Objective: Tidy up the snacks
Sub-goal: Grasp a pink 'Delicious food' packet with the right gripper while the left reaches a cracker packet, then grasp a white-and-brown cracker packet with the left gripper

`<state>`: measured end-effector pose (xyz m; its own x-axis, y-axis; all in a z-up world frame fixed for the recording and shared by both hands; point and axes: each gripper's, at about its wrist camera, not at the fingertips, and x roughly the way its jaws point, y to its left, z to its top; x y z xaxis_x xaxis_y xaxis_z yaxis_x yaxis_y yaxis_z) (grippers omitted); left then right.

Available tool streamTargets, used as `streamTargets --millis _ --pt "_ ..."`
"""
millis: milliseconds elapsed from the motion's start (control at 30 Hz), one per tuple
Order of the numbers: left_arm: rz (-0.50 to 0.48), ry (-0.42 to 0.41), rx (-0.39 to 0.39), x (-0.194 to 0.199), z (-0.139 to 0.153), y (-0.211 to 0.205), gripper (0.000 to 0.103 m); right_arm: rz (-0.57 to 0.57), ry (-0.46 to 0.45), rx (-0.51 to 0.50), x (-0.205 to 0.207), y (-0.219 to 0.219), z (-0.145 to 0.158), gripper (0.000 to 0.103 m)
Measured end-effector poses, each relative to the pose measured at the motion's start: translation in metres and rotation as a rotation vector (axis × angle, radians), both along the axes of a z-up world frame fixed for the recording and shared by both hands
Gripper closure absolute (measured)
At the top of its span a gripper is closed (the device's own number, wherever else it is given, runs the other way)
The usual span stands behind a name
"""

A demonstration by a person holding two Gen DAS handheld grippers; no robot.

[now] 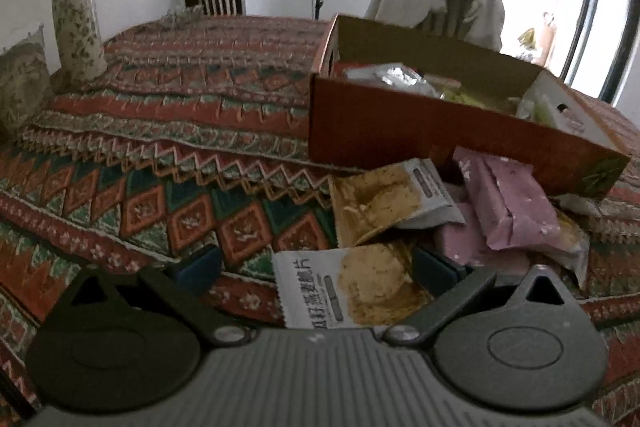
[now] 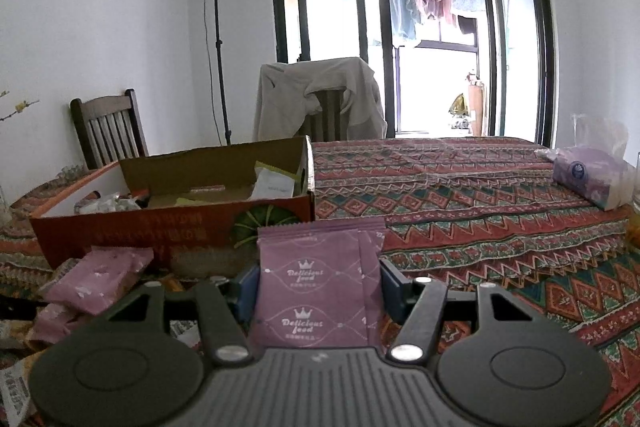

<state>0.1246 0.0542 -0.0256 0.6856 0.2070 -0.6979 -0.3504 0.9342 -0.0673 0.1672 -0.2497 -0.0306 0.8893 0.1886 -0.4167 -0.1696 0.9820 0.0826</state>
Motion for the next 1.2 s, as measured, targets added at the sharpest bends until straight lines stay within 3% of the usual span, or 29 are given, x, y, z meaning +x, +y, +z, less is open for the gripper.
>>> streamTargets --millis 267,533,633,700,967,1200 --pt "0.068 0.026 0.103 0.006 -0.007 -0.026 0.0 0.019 -0.012 0.028 -0.003 -0.004 0.002 0.043" --pt "0.068 0.016 0.075 -0.004 -0.007 -0.025 0.002 0.035 -0.019 0.048 -0.006 -0.007 0.003 0.043" --pt "0.061 0.006 0.078 -0.009 -0.005 -0.026 0.011 0.034 -0.02 0.05 -0.007 -0.008 0.003 0.043" --pt "0.046 -0.013 0.08 -0.012 -0.003 -0.027 0.029 0.032 -0.02 0.05 -0.007 -0.008 0.003 0.043" --pt "-0.036 -0.083 0.061 -0.032 -0.002 -0.028 0.046 0.024 -0.018 0.044 -0.006 -0.007 0.003 0.043" --pt "-0.085 -0.165 0.116 -0.044 0.007 -0.036 0.05 0.024 -0.038 0.045 -0.01 -0.007 0.004 0.043"
